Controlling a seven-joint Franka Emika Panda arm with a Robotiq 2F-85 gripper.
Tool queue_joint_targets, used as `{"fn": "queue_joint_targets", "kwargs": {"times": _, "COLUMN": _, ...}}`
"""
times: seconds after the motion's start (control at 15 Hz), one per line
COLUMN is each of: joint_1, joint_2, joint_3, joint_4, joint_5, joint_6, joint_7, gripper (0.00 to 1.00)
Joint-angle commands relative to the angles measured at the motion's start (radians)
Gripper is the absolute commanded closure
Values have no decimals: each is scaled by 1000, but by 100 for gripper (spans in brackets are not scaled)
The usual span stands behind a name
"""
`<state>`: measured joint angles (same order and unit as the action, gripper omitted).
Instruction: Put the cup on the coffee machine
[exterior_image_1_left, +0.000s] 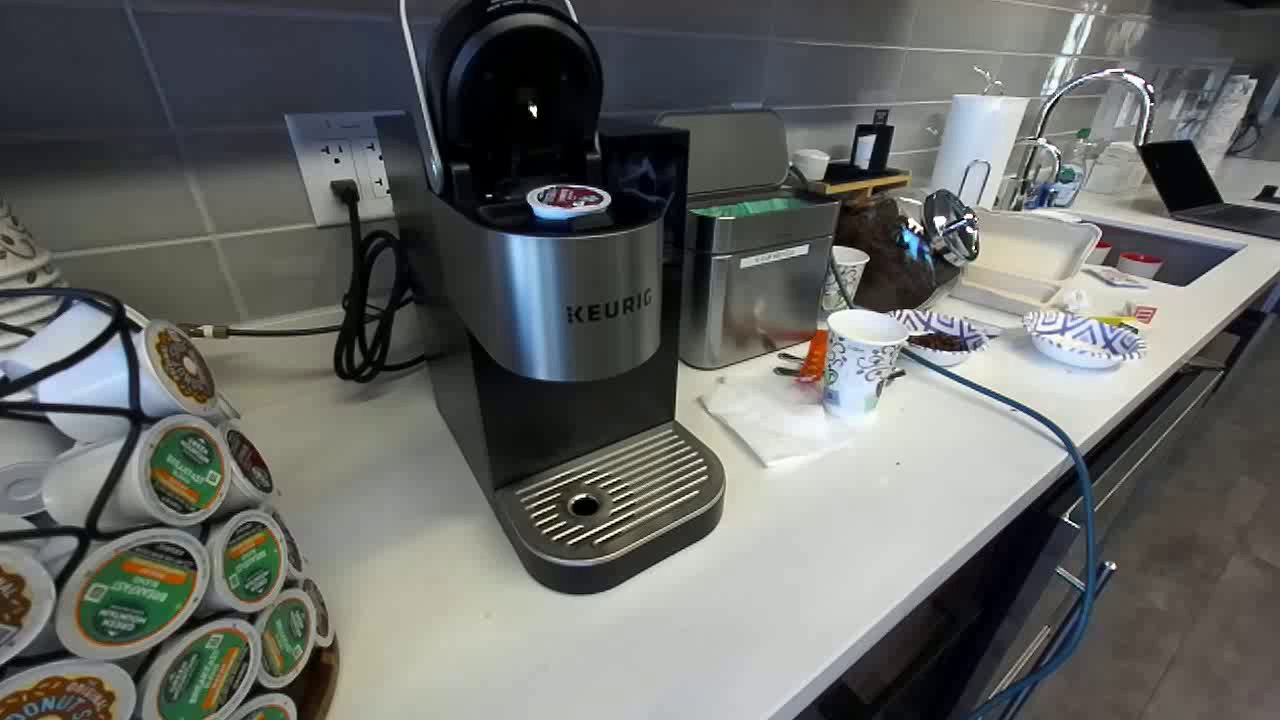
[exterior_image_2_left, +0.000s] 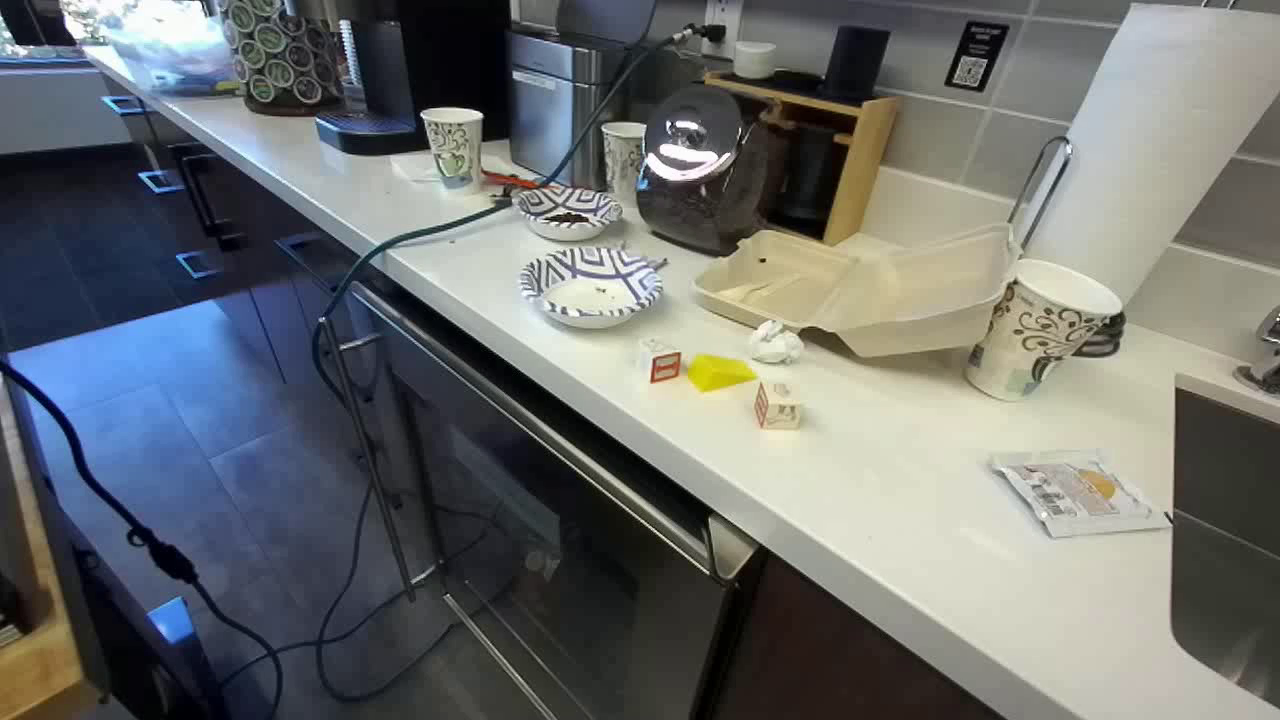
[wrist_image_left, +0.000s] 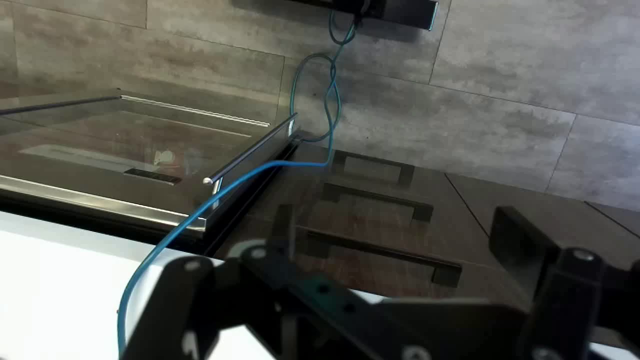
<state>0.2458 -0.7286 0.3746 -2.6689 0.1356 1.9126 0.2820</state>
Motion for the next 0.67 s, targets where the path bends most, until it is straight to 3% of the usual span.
{"fn": "queue_joint_targets", "kwargs": {"times": 0.0, "joint_1": 11, "joint_2": 3, "joint_3": -10, "joint_4": 1, "joint_5": -7, "joint_6": 0, "joint_7": 7, "gripper": 0}}
{"fn": "queue_joint_targets", "kwargs": {"times": 0.6, "joint_1": -7, "joint_2": -24, "joint_3": -31, "joint_4": -11, "joint_5": -4, "joint_6": 26, "joint_7": 19, "gripper": 0}}
